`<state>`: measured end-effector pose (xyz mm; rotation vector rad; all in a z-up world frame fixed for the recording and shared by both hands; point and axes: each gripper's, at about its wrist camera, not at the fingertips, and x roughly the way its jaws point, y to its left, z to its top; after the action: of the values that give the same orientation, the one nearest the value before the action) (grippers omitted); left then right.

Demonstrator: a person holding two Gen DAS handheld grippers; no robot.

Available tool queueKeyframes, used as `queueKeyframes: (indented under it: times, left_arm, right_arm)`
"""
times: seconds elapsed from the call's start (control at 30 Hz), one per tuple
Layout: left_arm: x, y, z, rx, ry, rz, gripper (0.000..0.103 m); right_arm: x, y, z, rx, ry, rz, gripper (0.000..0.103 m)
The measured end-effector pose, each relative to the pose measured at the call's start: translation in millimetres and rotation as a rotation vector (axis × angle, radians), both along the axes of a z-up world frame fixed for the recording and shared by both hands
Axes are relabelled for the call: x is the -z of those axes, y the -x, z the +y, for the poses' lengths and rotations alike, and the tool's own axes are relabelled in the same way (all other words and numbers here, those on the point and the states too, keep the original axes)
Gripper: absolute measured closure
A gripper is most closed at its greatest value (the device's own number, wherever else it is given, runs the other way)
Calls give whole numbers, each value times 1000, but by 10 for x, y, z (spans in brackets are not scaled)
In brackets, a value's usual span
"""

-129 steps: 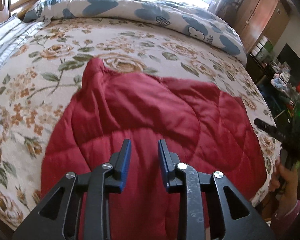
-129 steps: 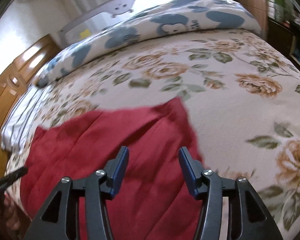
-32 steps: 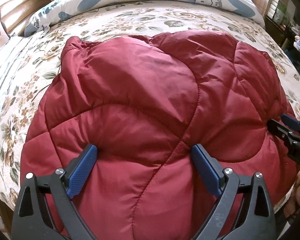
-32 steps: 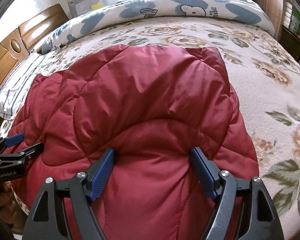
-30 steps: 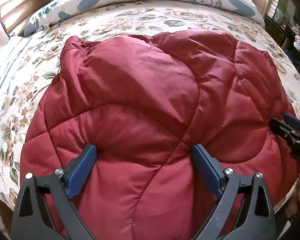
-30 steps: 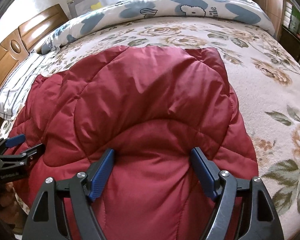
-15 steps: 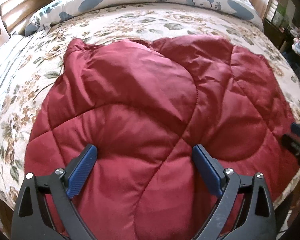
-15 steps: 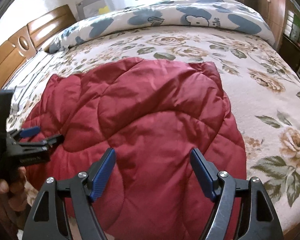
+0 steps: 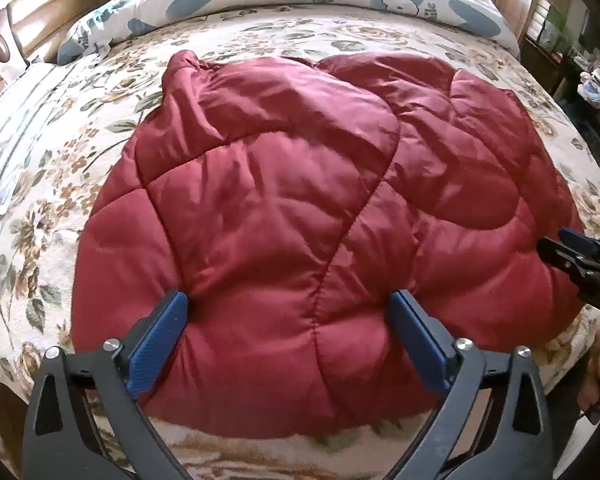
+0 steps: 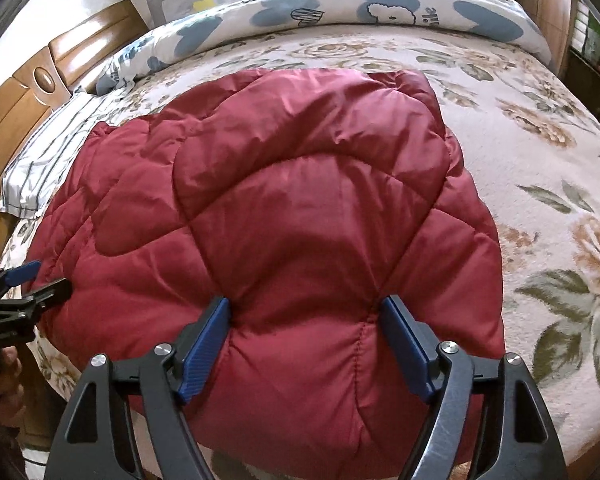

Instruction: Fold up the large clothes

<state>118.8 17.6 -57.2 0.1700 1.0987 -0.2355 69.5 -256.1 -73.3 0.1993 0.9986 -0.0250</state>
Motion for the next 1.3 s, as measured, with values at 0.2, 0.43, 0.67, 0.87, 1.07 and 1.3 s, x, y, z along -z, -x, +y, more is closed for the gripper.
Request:
queueKeyframes:
  times: [0.2, 0.43, 0.67, 0.87, 1.07, 1.3]
  left_arm:
    - [67, -15, 7, 3, 4, -2, 0]
    - [82, 9, -11, 5, -7, -16, 0]
    - [-33, 77, -26, 8, -22, -32, 0]
    - [-198, 333, 8, 24, -46, -51, 0]
    - [-209, 663, 66, 58, -107, -60, 0]
    - [-241, 815, 126, 65, -122, -28, 0]
  right_arm:
    - [-81, 53, 46, 22, 23, -18, 25]
    - [16, 63, 74, 3, 19, -23, 24]
    - [-108, 130, 68, 15, 5, -31, 24]
    - [-405, 412, 282, -59, 27, -70, 23]
    - [-390, 679, 571, -158, 61, -13, 20]
    - [-385, 867, 679, -188, 63, 21, 19]
